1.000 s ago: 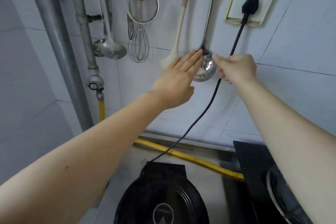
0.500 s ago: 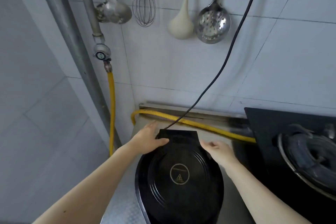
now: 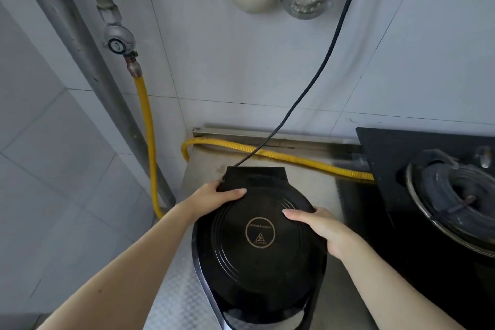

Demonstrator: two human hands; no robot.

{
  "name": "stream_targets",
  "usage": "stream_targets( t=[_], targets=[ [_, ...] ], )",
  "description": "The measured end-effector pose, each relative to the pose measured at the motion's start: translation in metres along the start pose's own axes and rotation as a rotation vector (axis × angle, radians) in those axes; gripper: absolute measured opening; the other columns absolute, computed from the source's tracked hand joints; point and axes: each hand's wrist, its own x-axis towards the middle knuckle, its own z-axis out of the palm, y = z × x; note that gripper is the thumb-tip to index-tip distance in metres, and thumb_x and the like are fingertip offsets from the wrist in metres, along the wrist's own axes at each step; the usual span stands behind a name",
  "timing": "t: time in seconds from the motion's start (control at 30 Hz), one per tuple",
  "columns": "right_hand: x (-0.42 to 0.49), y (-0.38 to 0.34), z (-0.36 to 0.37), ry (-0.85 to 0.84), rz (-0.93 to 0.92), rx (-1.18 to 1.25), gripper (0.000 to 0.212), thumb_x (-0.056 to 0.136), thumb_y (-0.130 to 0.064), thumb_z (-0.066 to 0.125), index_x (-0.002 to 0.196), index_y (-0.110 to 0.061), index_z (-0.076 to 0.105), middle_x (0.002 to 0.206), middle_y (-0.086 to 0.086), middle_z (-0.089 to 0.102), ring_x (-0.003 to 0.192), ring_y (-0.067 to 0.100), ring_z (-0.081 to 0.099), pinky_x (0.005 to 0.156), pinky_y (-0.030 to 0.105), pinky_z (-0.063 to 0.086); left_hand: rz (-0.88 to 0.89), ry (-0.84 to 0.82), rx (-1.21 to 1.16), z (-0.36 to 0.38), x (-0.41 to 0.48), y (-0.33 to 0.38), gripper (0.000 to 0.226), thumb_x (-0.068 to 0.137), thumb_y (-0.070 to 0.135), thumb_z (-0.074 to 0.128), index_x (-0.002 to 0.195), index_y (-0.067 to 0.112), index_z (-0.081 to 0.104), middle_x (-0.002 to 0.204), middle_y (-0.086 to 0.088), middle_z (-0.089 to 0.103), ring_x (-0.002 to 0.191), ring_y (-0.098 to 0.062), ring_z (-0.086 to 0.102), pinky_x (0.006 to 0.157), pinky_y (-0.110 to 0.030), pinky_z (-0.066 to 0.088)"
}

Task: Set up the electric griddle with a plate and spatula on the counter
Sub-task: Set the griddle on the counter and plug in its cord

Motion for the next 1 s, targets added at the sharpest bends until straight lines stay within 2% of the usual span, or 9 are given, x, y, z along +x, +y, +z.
stream_targets(
  t=[0.1,0.2,0.33,0.43,0.53,0.6,0.7,0.9,1.0],
  targets=[
    [-0.002,0.004,-0.001,-0.014,-0.053,0.054,0.071,0.054,-0.045,0.088,0.117,-0.020,0.064,0.103,0.001,0.072,0.095,0.023,0.066,0.066,0.032,0.054,0.002,-0.018,0.006,-0.003,0.001,0.003,0.080,0.054,0.068,0.073,0.118,0.027,0.051,0.101,0.011,0.064,0.089,-0.010,0.063,0.068,-0.021,0.047],
    [-0.004,0.007,-0.001,-0.020,-0.110,0.093,0.054,0.060,-0.039,0.087,0.108,-0.026,0.066,0.094,-0.006,0.074,0.087,0.015,0.067,0.056,0.023,0.049,0.003,-0.079,0.019,-0.009,0.003,0.010,0.073,0.051,0.069,0.074,0.110,0.032,0.050,0.102,0.008,0.064,0.090,-0.011,0.064,0.067,-0.022,0.047],
    [-0.002,0.006,0.000,-0.020,-0.131,0.127,0.043,0.063,-0.039,0.086,0.099,-0.033,0.063,0.096,-0.010,0.069,0.088,0.012,0.062,0.057,0.024,0.045,-0.021,-0.130,-0.002,-0.016,0.011,0.012,0.086,0.050,0.066,0.076,0.121,0.025,0.050,0.114,-0.001,0.064,0.102,-0.021,0.062,0.088,-0.035,0.049],
    [0.004,0.002,0.002,-0.013,-0.115,0.139,0.052,0.060,-0.040,0.087,0.106,-0.028,0.065,0.101,-0.003,0.071,0.092,0.019,0.065,0.061,0.028,0.049,-0.031,-0.108,-0.051,-0.019,0.018,0.011,0.087,0.051,0.064,0.076,0.122,0.021,0.052,0.115,-0.005,0.065,0.103,-0.025,0.063,0.098,-0.042,0.047],
    [0.010,-0.005,0.003,-0.012,-0.087,0.144,0.047,0.056,-0.042,0.089,0.096,-0.031,0.066,0.092,-0.004,0.073,0.087,0.019,0.067,0.059,0.028,0.050,-0.046,-0.069,-0.072,-0.022,0.025,0.012,0.079,0.054,0.062,0.077,0.116,0.021,0.055,0.110,-0.007,0.067,0.099,-0.026,0.066,0.091,-0.041,0.050],
    [0.015,-0.009,0.004,-0.011,-0.070,0.152,0.050,0.050,-0.044,0.090,0.092,-0.031,0.066,0.088,-0.006,0.074,0.084,0.018,0.067,0.059,0.029,0.051,-0.037,-0.048,-0.072,-0.023,0.030,0.014,0.071,0.054,0.064,0.076,0.110,0.022,0.057,0.105,-0.006,0.069,0.093,-0.025,0.068,0.077,-0.036,0.053],
    [0.020,-0.014,0.008,-0.002,-0.035,0.162,0.077,0.038,-0.046,0.091,0.108,-0.023,0.067,0.102,0.003,0.074,0.095,0.027,0.068,0.082,0.041,0.055,0.006,0.006,-0.054,-0.023,0.034,0.018,0.058,0.059,0.066,0.072,0.099,0.026,0.059,0.098,-0.002,0.070,0.086,-0.020,0.068,0.064,-0.029,0.049],
    [0.021,-0.018,0.011,0.043,-0.043,0.143,0.085,0.045,-0.050,0.089,0.121,-0.023,0.062,0.112,0.003,0.070,0.100,0.028,0.065,0.089,0.043,0.054,0.027,0.075,-0.002,-0.019,0.031,0.020,0.060,0.066,0.069,0.064,0.104,0.022,0.060,0.092,0.002,0.070,0.081,-0.017,0.068,0.060,-0.024,0.048],
    [0.018,-0.015,0.013,0.081,-0.095,0.142,0.077,0.055,-0.054,0.085,0.121,-0.024,0.060,0.106,-0.003,0.069,0.095,0.022,0.064,0.072,0.033,0.054,0.107,0.244,0.018,-0.012,0.024,0.015,0.073,0.072,0.067,0.061,0.125,0.018,0.055,0.111,0.000,0.067,0.098,-0.020,0.064,0.075,-0.028,0.051]
  ],
)
